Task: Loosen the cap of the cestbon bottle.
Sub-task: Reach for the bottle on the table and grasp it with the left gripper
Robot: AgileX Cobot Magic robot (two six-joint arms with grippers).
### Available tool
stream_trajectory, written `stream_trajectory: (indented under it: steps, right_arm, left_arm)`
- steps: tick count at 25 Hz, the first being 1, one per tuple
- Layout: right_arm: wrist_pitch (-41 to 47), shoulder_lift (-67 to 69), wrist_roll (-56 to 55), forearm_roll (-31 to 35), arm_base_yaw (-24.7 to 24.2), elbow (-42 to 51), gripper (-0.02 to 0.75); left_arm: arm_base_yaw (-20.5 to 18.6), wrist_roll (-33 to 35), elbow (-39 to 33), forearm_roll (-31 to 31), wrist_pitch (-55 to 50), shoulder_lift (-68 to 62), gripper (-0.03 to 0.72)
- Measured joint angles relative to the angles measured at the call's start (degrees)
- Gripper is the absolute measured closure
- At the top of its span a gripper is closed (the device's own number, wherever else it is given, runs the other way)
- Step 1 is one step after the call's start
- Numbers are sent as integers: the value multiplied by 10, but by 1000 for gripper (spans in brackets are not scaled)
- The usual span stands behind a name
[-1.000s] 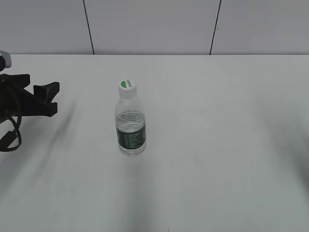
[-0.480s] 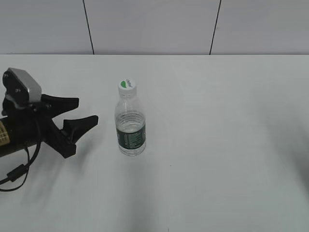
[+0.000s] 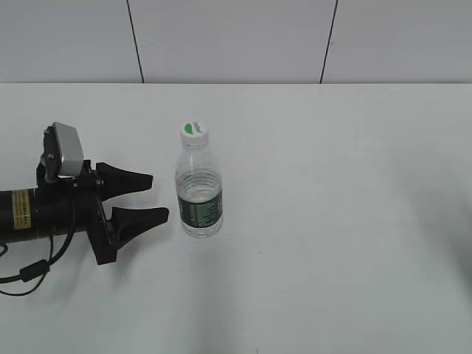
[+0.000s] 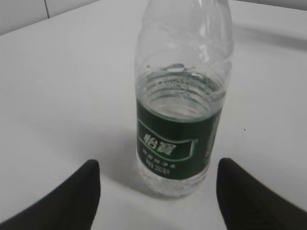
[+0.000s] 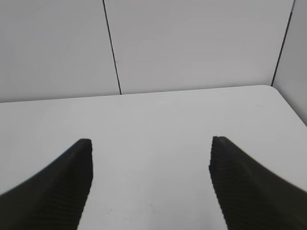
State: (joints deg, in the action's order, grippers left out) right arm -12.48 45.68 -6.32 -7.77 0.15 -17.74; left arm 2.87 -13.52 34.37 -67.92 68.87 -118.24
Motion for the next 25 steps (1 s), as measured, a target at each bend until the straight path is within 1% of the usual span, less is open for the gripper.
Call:
stream_trajectory:
  steps: [4,10,15,21,25]
  right_arm:
    - [0,0,-1,0,0,0,154]
    - [0,0,-1,0,0,0,154]
    - [0,0,-1,0,0,0,154]
    - [0,0,-1,0,0,0,154]
    - [0,0,-1,0,0,0,154]
  left_arm:
    - [10,-10,16,-2,1,-4,214]
    - [35,-19,21,10,3,-4,203]
    - [53,-22,41,13,-1,-6,199]
    - [79,-39,65,15,-39,-7,199]
    - [94,-43,65,24,-50,-7,199]
